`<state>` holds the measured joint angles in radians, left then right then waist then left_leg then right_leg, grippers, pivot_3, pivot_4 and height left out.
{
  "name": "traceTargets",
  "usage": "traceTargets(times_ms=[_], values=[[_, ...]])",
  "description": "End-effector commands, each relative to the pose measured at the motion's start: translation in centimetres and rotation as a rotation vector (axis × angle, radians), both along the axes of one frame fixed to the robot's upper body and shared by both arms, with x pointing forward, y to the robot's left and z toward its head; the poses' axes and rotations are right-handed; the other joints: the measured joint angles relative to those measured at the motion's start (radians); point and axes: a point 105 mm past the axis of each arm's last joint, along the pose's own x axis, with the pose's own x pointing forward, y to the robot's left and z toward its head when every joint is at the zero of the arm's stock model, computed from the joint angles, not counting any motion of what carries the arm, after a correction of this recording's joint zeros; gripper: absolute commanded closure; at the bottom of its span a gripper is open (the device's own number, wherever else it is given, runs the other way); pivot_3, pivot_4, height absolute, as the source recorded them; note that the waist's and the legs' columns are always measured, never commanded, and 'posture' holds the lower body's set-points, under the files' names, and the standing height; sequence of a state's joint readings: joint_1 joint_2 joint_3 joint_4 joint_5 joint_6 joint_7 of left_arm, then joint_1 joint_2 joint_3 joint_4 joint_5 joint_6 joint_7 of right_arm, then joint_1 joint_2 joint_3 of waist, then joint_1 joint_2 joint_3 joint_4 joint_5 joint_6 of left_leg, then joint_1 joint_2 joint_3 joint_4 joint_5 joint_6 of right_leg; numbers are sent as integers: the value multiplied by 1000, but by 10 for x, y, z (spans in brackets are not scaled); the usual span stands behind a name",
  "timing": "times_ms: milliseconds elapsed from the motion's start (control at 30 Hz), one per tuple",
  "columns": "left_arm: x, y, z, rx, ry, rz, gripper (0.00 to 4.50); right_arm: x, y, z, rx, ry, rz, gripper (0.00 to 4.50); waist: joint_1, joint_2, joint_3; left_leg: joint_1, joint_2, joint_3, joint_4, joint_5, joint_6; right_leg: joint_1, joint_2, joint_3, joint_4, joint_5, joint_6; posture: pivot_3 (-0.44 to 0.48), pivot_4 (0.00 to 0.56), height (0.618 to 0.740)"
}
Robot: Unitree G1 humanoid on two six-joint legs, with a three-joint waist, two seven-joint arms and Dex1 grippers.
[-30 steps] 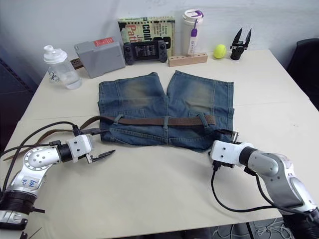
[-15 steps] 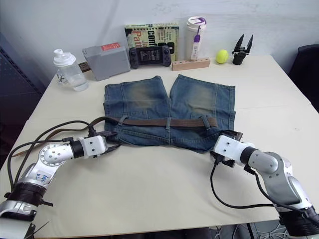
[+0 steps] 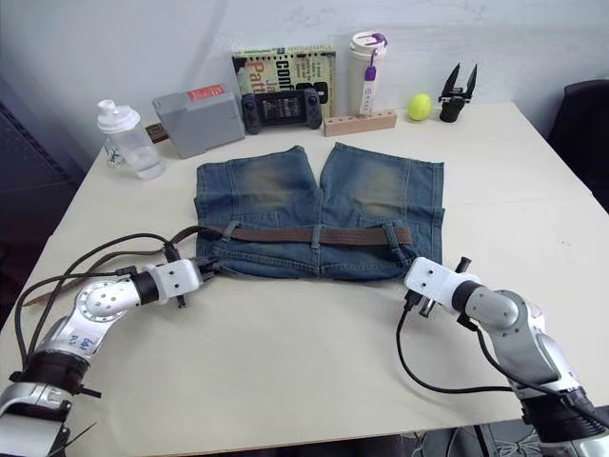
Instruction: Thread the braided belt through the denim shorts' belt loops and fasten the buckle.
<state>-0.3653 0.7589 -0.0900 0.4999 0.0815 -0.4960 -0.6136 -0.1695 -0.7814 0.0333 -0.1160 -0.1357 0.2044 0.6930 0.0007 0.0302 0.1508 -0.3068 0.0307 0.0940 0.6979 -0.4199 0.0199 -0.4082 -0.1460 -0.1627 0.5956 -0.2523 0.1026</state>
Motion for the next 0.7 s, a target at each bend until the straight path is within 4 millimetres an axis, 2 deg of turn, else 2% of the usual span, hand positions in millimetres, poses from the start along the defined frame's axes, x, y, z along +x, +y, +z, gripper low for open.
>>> traceTargets(times_ms=[33,133,167,267,400,533,633,700], values=[[-12,14,-16,18,109,20,1597,1,-16,2,-3,23,-43,1856,-3,-1,1,-1,0,0,0,0,0,0,0,0,0,0,0,0,150,722],[-21,1,-4,-74,135,-44,289,5,-25,0,-70,13,-45,457,-8,-2,1,-1,0,1,0,-1,1,-1,0,-1,-1,0,0,0,150,722],[-23,-3,-1,-99,146,-59,42,7,-27,1,-80,6,-45,58,-8,-2,2,-2,0,2,-1,-1,1,-1,0,-2,-2,0,0,0,150,722],[-25,-11,16,-239,166,-72,42,10,-29,5,-78,0,-36,58,-5,-9,6,-2,-1,2,0,-1,2,-1,0,-2,-3,1,1,0,150,722],[-22,-14,49,-483,289,-97,42,5,-27,32,91,63,25,58,0,-16,15,-10,-1,-2,5,0,3,-3,0,-2,-4,3,5,0,150,722],[-8,-5,68,-540,377,-112,42,-3,-28,72,310,199,93,58,0,-10,26,-16,-2,-3,7,0,3,-6,0,-5,-4,3,5,0,150,722],[5,-3,79,-552,393,-127,42,0,-23,97,517,288,135,58,-6,-10,29,-17,-6,-2,7,0,3,-7,3,-7,-5,3,6,0,150,722],[15,-3,83,-569,407,-132,42,15,-22,105,632,335,89,58,-9,-12,30,-17,-4,0,7,0,2,-7,6,-6,-6,3,6,0,150,722]])
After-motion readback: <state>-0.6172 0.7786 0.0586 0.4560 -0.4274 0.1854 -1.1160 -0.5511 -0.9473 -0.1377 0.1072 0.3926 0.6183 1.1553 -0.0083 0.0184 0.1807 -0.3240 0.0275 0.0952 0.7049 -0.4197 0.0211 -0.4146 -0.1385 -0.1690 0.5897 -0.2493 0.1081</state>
